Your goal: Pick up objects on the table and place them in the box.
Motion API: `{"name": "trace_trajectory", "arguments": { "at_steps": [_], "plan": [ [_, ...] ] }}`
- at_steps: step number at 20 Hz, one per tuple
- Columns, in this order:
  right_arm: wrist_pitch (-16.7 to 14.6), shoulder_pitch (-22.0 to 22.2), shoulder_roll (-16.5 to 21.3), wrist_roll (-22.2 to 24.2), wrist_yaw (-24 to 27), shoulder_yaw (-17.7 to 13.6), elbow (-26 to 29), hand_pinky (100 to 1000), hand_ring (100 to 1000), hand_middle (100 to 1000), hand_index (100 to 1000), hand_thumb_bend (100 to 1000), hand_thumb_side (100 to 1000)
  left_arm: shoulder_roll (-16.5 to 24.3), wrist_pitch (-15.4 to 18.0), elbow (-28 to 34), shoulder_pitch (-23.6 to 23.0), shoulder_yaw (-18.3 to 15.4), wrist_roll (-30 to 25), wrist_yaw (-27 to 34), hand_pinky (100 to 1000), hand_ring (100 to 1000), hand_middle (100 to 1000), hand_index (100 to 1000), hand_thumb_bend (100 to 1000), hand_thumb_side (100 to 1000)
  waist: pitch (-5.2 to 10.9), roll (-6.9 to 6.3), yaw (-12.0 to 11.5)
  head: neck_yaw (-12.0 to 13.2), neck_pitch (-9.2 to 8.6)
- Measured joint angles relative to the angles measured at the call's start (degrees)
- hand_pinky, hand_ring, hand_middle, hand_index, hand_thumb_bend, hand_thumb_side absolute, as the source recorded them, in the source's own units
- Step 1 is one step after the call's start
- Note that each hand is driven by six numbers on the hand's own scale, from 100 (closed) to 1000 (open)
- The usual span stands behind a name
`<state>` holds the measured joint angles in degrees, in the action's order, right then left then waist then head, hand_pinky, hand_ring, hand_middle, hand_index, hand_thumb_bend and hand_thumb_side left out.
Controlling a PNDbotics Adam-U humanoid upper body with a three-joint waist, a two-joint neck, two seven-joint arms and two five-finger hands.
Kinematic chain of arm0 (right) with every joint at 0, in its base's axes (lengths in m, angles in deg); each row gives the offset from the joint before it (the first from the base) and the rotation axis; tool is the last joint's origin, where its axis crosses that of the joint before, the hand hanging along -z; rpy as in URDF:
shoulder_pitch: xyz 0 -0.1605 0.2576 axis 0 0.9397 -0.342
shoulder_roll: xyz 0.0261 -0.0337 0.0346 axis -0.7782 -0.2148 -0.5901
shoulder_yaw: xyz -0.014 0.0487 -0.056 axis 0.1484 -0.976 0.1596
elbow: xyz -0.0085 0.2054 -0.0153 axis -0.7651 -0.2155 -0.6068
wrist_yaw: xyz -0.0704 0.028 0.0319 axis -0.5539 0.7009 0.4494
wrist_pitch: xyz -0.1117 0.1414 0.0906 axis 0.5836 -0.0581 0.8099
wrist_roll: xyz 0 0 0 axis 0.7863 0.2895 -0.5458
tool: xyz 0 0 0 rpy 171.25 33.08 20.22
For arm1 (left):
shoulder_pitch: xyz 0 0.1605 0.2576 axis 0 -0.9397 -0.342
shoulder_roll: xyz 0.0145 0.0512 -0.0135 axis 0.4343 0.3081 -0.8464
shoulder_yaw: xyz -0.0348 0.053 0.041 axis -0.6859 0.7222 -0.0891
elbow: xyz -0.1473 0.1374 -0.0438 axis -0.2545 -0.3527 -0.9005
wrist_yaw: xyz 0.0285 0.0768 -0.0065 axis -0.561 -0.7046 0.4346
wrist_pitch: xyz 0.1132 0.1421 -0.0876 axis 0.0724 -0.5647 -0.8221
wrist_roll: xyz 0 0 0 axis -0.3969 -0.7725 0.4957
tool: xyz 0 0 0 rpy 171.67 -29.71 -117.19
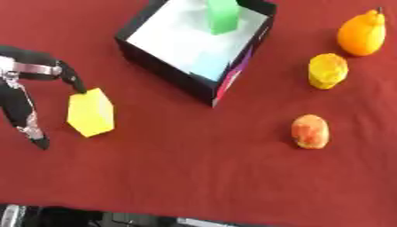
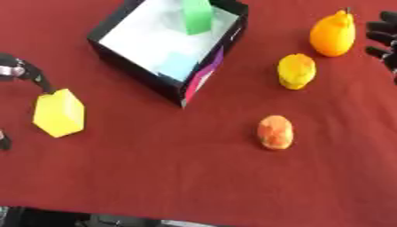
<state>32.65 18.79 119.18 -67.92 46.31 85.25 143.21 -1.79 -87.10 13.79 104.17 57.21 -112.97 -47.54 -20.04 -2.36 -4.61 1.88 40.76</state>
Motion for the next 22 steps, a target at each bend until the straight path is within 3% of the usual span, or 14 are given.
{"name": "trace_trajectory", "arguments": {
  "at_steps": [11,22],
  "plan": [
    [0.2,0.0,-0.1,0.2,-0.2,0.0,-0.2,911,926,819,903,100,754,0.1,-3.1,5.5,-0.8,-2.6,4.5,0.7,924,893,778,838,846,162,-0.21,0.04,-0.1,0.0,0.0],
    [0.2,0.1,-0.5,0.2,-0.6,0.0,-0.5,912,926,819,904,100,760,-0.5,-9.0,4.5,-0.9,-1.8,8.1,3.7,915,874,755,857,863,289,-0.45,0.0,-0.1,0.1,-0.01]
  ]
}}
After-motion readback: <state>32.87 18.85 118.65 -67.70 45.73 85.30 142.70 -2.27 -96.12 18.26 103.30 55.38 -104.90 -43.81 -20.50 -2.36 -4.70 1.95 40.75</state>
